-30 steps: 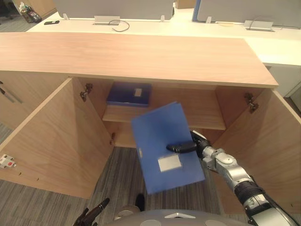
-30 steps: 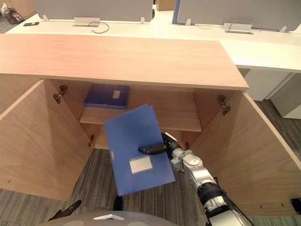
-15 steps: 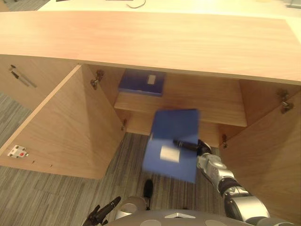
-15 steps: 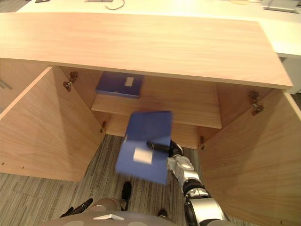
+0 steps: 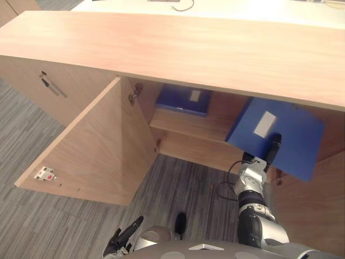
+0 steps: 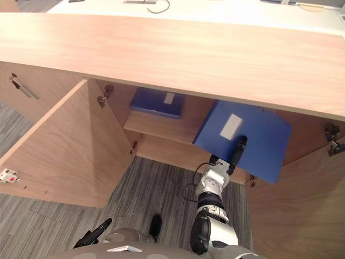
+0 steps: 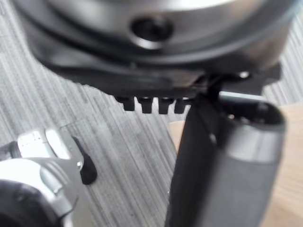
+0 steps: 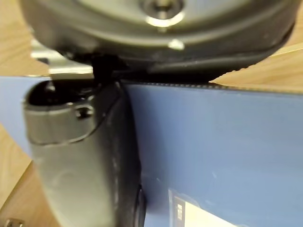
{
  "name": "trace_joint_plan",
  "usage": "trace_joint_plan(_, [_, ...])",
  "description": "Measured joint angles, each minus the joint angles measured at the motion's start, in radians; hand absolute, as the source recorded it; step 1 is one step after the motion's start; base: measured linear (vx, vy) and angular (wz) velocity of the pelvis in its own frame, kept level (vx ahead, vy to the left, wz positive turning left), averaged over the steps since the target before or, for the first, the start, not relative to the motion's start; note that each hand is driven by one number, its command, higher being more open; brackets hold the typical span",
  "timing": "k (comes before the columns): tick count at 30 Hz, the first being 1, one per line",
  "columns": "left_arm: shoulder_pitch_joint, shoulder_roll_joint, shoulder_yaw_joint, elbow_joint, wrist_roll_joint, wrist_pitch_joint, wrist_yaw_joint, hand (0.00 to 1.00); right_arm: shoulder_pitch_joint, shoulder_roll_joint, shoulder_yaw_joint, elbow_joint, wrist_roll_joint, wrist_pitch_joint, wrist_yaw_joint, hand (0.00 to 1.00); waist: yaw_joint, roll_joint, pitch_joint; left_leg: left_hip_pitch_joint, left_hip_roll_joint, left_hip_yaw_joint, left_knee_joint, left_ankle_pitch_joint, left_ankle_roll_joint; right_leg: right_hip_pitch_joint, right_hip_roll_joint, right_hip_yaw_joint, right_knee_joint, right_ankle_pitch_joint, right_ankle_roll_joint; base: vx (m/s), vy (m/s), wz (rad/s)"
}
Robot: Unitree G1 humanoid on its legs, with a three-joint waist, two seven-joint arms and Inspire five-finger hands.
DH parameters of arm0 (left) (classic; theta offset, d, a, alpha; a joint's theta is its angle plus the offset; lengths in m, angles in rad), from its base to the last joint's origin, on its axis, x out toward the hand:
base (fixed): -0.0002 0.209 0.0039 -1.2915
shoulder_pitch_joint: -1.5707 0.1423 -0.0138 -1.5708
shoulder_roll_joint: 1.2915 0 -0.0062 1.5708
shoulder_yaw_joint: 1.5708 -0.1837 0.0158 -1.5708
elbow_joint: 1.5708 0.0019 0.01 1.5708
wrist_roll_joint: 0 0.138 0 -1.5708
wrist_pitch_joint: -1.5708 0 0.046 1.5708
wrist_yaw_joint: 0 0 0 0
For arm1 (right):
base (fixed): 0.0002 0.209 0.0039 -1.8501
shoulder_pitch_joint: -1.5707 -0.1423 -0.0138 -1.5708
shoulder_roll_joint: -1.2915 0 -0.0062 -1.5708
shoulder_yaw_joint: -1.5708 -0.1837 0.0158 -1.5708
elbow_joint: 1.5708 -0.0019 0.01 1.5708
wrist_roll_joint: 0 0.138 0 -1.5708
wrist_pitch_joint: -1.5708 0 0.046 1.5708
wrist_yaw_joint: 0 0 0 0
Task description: Walk over to the cabinet, pick up the folder, carry it to the office cabinet, place the folder inside the office cabinet, then close the office cabinet door
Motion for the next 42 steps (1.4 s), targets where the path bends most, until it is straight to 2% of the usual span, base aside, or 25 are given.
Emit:
trace_joint_plan(1, [-0.001, 0.001, -0.001, -0.001, 0.000, 0.000, 0.000, 1.00, 0.000, 0.003, 0.001, -0.002, 0.000, 0.004, -0.002, 0.00, 0.001, -0.003, -0.002, 0.004, -0.003, 0.003, 0.000, -0.006, 0.004, -0.030, -0.023, -0.024, 0.059, -0.012, -0.017, 0.10, -0.006, -0.09])
trace_joint_plan(3, [-0.004, 0.001, -0.004, -0.003, 0.001, 0.000, 0.000, 1.00, -0.001, 0.002, 0.002, -0.010, -0.002, 0.022, -0.003, 0.00, 0.001, -0.003, -0.002, -0.006, -0.001, 0.006, 0.024, -0.021, 0.007, -0.046, -0.035, -0.047, 0.078, -0.018, -0.018, 0.11, -0.036, -0.05])
trace_joint_plan(6, [-0.004, 0.002, -0.016, -0.003, 0.004, 0.000, 0.006, 1.00, -0.009, 0.001, -0.004, -0.010, -0.002, 0.044, -0.022, 0.00, 0.002, 0.006, -0.002, -0.009, 0.031, 0.004, 0.072, -0.059, 0.001, -0.059, -0.018, -0.047, 0.071, -0.042, -0.018, 0.08, -0.084, -0.05])
trace_joint_plan(8, [-0.008, 0.001, -0.020, -0.003, 0.005, 0.000, 0.006, 1.00, -0.028, 0.001, -0.013, -0.008, -0.002, 0.050, -0.027, 0.00, 0.000, 0.023, 0.009, 0.000, 0.085, 0.004, 0.105, -0.089, -0.029, -0.103, 0.010, -0.045, 0.067, -0.050, -0.015, 0.03, -0.145, -0.11])
trace_joint_plan(10, [-0.007, 0.008, -0.031, 0.000, 0.004, -0.001, 0.006, 1.00, -0.043, 0.001, -0.019, -0.008, -0.003, 0.047, -0.028, 0.00, -0.002, 0.016, 0.015, 0.012, 0.117, 0.005, 0.140, -0.116, -0.062, -0.135, 0.025, -0.043, 0.012, -0.029, 0.007, 0.03, -0.200, -0.05])
trace_joint_plan(11, [-0.008, 0.024, -0.036, -0.003, -0.001, 0.000, 0.000, 1.00, -0.060, 0.001, -0.019, -0.007, -0.005, 0.046, -0.033, 0.00, -0.005, -0.020, 0.029, 0.014, 0.108, 0.007, 0.172, -0.143, -0.087, -0.135, 0.021, -0.039, -0.084, 0.044, 0.013, 0.06, -0.354, 0.11])
trace_joint_plan(12, [-0.022, 0.032, -0.038, 0.001, -0.001, 0.000, 0.004, 1.00, -0.073, -0.021, -0.019, 0.005, -0.011, 0.051, -0.034, 0.00, -0.007, -0.024, 0.044, 0.014, 0.115, -0.005, 0.207, -0.166, -0.106, -0.129, 0.028, -0.027, -0.092, 0.086, 0.026, 0.05, -0.313, 0.08])
trace_joint_plan(13, [-0.015, 0.029, -0.038, -0.001, -0.001, -0.001, 0.004, 1.00, -0.086, -0.030, -0.019, 0.024, -0.021, 0.050, -0.037, 0.00, -0.005, -0.016, 0.038, 0.007, 0.131, -0.006, 0.216, -0.167, -0.112, -0.124, 0.048, -0.027, -0.109, 0.087, 0.022, 0.05, -0.359, -0.03])
trace_joint_plan(15, [-0.011, 0.011, -0.038, 0.003, 0.000, 0.001, 0.004, 1.00, -0.116, -0.057, -0.021, 0.039, -0.028, 0.066, -0.057, 0.00, -0.008, 0.012, 0.027, -0.005, 0.188, -0.017, 0.194, -0.167, -0.145, -0.120, 0.115, -0.053, -0.157, 0.089, 0.000, 0.04, -0.258, -0.07])
trace_joint_plan(18, [-0.011, 0.007, -0.037, 0.002, -0.001, 0.000, 0.005, 1.00, -0.155, -0.057, -0.050, 0.059, -0.051, 0.071, -0.065, 0.00, -0.007, 0.013, 0.027, -0.003, 0.231, -0.038, 0.145, -0.145, -0.173, -0.111, 0.163, -0.084, -0.186, 0.088, -0.017, 0.07, -0.220, 0.19])
trace_joint_plan(23, [-0.011, 0.006, -0.036, -0.001, -0.002, 0.000, 0.004, 1.00, -0.217, -0.055, -0.075, 0.059, -0.051, 0.063, -0.070, 0.00, 0.000, 0.011, 0.029, -0.008, 0.239, -0.042, 0.136, -0.143, -0.178, -0.101, 0.174, -0.096, -0.213, 0.093, -0.027, 0.08, -0.046, 0.08])
trace_joint_plan(28, [-0.011, 0.007, -0.037, -0.020, -0.002, -0.001, 0.005, 1.00, -0.242, -0.041, -0.078, 0.058, -0.051, 0.044, -0.080, 0.00, 0.002, 0.006, 0.050, -0.025, 0.232, -0.042, 0.153, -0.152, -0.174, -0.093, 0.168, -0.099, -0.244, 0.105, -0.020, 0.04, 0.042, 0.06])
trace_joint_plan(32, [-0.016, 0.003, -0.057, -0.049, -0.026, 0.000, 0.006, 1.00, -0.290, -0.020, -0.077, 0.035, -0.051, 0.045, -0.091, 0.00, 0.001, 0.020, 0.098, -0.099, 0.222, -0.042, 0.256, -0.196, -0.168, -0.127, 0.155, -0.097, -0.221, 0.106, -0.020, -0.02, 0.053, 0.02])
trace_joint_plan(34, [-0.029, -0.003, -0.081, -0.072, -0.033, -0.001, 0.007, 1.00, -0.332, -0.020, -0.073, -0.006, -0.052, 0.043, -0.093, 0.00, -0.001, 0.046, 0.149, -0.171, 0.218, -0.039, 0.361, -0.231, -0.165, -0.179, 0.137, -0.090, -0.156, 0.099, -0.029, -0.08, 0.080, -0.02])
trace_joint_plan(36, [-0.064, -0.014, -0.087, -0.081, -0.042, -0.001, 0.014, 1.00, -0.408, -0.038, -0.069, -0.034, -0.052, 0.040, -0.106, 0.00, -0.003, 0.077, 0.215, -0.284, 0.203, -0.034, 0.521, -0.268, -0.160, -0.280, 0.097, -0.065, -0.016, 0.071, -0.052, -0.14, 0.116, -0.02])
trace_joint_plan(38, [-0.079, -0.016, -0.087, -0.100, -0.048, -0.002, 0.022, 1.00, -0.443, -0.054, -0.053, -0.059, -0.052, 0.037, -0.124, 0.00, -0.002, 0.082, 0.254, -0.359, 0.191, -0.026, 0.629, -0.294, -0.148, -0.358, 0.066, -0.035, 0.098, 0.040, -0.055, -0.15, 0.088, 0.02])
trace_joint_plan(42, [-0.086, -0.027, -0.085, -0.140, -0.072, -0.002, 0.032, 1.00, -0.499, -0.057, -0.035, -0.152, -0.053, 0.017, -0.151, 0.00, -0.002, 0.082, 0.285, -0.507, 0.174, -0.012, 0.809, -0.377, -0.128, -0.512, 0.018, 0.026, 0.281, -0.033, -0.043, -0.14, 0.113, 0.02])
